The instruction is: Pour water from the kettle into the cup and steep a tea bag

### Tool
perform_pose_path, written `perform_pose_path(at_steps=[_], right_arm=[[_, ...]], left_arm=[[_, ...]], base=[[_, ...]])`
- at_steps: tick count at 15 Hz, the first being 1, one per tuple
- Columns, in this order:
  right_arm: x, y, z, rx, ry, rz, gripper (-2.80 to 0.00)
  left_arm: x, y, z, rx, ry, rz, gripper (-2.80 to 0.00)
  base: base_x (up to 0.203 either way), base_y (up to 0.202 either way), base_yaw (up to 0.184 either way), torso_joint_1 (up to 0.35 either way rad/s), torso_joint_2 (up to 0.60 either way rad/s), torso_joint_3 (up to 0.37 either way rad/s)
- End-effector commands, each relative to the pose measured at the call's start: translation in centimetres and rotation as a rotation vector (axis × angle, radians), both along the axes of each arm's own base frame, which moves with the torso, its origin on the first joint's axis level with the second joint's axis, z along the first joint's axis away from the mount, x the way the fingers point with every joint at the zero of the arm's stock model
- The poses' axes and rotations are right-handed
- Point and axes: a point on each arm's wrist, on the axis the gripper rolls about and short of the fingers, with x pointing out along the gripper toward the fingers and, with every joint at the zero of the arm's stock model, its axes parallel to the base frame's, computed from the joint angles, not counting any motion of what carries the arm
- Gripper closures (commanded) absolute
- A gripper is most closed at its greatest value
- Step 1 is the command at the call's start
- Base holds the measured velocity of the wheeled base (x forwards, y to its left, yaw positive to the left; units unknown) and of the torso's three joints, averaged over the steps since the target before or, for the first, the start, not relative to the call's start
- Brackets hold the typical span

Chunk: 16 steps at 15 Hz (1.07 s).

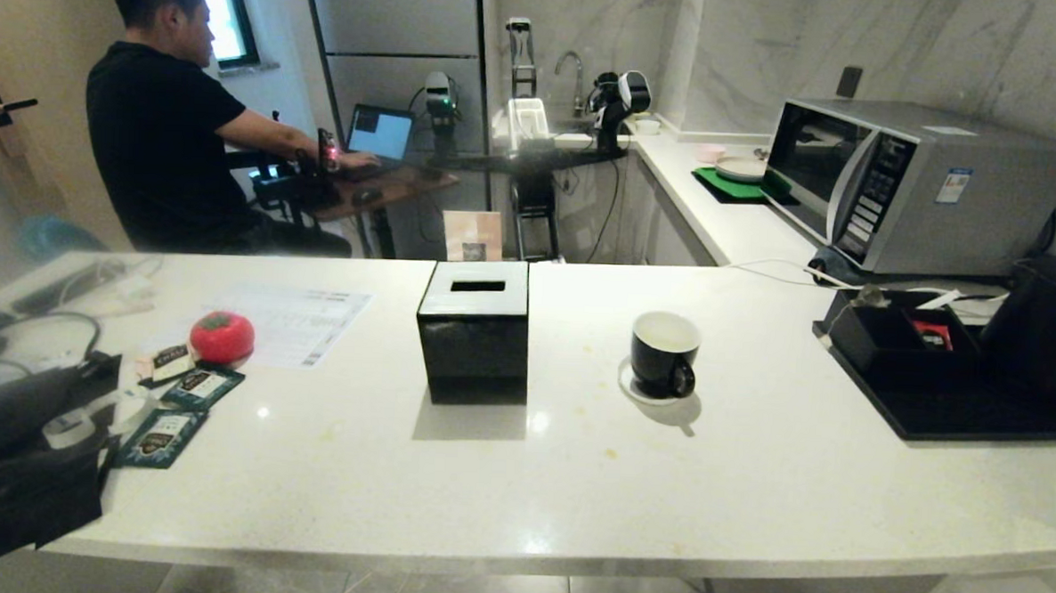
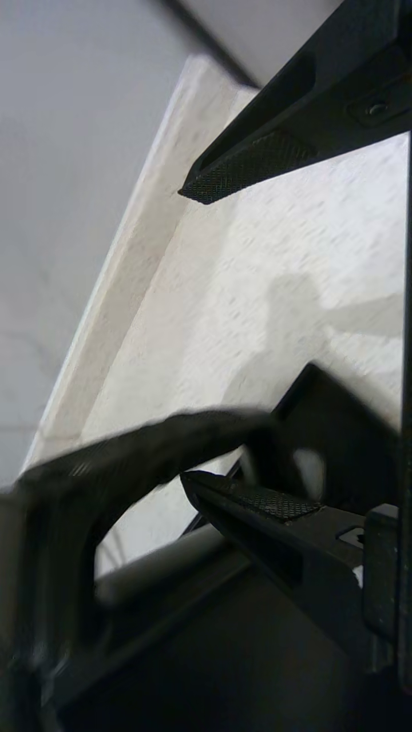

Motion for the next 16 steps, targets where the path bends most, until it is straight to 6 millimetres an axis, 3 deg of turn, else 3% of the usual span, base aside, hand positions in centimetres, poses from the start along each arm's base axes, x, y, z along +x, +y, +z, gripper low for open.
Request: perform_pose_path(at_steps=[1,8,9,16], right_arm=[[-0.8,0.4,0.2,0.002,0.002,-0.006,-2.80],[-3.0,2.2,-0.3,0.027,0.025,-0.003,-2.80],[-3.3,2.3,-0.3,0.027,0.025,0.001,0.00],[-5.7,4.0,-1.0,0.071,0.070,0.035,0.00]], left_arm=[[0.0,0.0,0.0,-0.001,0.000,0.001,0.00],[0.0,0.0,0.0,0.001,0.000,0.001,0.00],[0.0,0.0,0.0,-0.001,0.000,0.001,0.00],[0.0,0.0,0.0,-0.001,0.000,0.001,0.00]], base=[[0.000,0.000,0.000,0.000,0.00,0.000],[0.000,0.000,0.000,0.000,0.00,0.000],[0.000,0.000,0.000,0.000,0.00,0.000],[0.000,0.000,0.000,0.000,0.00,0.000]])
